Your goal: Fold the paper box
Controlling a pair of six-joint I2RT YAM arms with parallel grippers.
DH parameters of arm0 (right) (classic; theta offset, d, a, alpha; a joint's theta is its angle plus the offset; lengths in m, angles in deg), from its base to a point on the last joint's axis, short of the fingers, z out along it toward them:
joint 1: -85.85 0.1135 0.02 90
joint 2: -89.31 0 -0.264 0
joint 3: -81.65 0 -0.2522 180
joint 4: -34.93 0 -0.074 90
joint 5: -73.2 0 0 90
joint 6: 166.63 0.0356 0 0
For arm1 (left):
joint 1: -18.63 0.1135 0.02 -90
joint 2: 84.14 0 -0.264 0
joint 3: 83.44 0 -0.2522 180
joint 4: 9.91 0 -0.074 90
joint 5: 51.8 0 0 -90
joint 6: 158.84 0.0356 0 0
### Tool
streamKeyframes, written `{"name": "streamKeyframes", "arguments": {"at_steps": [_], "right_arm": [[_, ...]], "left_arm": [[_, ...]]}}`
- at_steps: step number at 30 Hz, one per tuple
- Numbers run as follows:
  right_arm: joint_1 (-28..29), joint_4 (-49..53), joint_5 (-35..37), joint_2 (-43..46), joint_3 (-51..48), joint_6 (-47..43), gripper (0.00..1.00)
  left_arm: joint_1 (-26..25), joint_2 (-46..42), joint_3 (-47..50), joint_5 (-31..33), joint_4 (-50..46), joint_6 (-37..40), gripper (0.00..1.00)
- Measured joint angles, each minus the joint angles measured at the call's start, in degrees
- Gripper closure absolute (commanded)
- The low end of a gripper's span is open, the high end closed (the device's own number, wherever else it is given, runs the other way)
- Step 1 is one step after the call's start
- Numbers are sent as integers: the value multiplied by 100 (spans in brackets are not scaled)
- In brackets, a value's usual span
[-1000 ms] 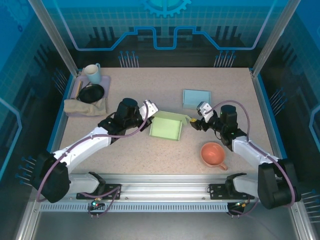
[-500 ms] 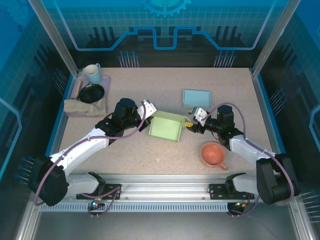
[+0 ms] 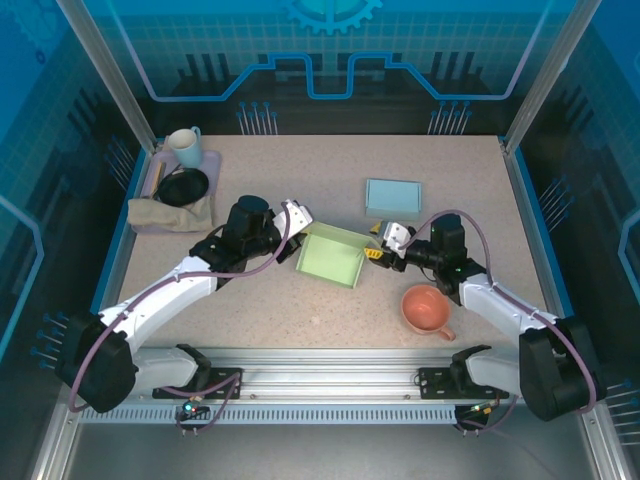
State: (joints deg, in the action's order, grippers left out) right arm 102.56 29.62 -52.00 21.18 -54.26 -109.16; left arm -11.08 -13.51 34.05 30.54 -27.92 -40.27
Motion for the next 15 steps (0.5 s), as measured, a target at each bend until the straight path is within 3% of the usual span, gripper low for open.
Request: {"name": "streamKeyframes", "arguments": {"at_steps": [15], "right_arm": [[280,157,-129,304,0,-170,65]], "left_arm": [[0,-229,0,-345,-63,-13,100]]}}
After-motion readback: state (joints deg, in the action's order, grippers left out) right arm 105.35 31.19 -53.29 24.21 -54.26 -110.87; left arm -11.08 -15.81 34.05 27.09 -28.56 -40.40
